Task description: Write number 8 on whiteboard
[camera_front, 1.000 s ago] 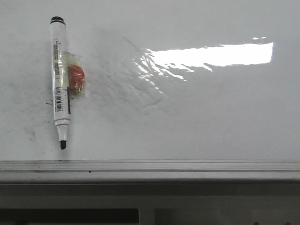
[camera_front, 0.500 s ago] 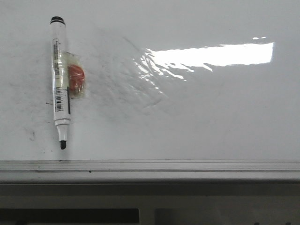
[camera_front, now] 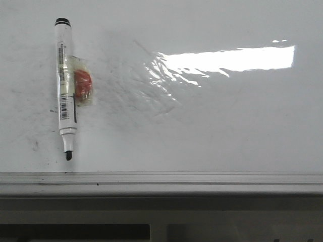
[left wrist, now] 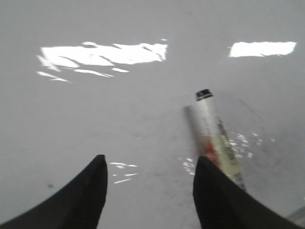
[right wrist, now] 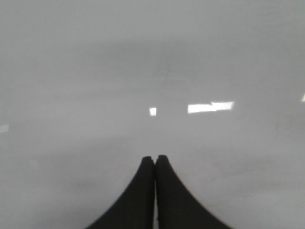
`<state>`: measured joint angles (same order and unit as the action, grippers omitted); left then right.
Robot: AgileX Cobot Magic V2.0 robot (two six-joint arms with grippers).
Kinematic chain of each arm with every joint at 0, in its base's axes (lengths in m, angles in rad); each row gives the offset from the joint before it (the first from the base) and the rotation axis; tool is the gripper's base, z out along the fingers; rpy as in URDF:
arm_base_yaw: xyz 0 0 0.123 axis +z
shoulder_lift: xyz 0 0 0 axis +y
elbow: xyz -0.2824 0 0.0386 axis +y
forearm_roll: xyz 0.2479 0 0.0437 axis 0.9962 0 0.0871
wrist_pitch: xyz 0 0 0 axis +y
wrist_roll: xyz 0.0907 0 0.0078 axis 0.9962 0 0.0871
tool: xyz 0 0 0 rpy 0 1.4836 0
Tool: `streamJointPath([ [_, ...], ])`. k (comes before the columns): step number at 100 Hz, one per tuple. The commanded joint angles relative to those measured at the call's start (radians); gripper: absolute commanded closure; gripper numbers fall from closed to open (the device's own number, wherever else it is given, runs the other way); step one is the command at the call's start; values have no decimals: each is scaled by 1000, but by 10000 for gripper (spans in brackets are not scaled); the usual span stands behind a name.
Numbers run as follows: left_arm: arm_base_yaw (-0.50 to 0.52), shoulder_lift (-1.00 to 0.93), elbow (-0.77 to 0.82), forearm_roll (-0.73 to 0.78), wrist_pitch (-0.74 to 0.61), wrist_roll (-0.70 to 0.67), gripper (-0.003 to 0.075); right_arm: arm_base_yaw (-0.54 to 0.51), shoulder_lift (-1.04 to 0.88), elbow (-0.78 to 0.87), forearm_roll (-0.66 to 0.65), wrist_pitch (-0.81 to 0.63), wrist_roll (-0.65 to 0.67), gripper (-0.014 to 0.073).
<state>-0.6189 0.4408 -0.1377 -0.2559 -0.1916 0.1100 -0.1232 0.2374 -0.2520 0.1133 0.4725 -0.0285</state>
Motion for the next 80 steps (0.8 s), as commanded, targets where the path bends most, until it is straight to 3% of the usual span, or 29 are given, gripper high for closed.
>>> streamJointPath([
  [1, -90, 79, -35, 7, -155, -7, 345, 1, 19, -37, 3, -69, 1, 657],
  [16, -211, 239, -35, -14, -335, -7, 345, 1, 19, -37, 3, -69, 1, 657],
  [32, -275, 401, -45, -75, -455, -14, 345, 1, 19, -37, 3, -69, 1, 657],
  [59, -346, 613, -130, -77, -508, -21, 346, 1, 19, -37, 3, -69, 1, 657],
  [80, -346, 678, -139, -192, -542, -22, 346, 1, 19, -37, 3, -69, 1, 657],
])
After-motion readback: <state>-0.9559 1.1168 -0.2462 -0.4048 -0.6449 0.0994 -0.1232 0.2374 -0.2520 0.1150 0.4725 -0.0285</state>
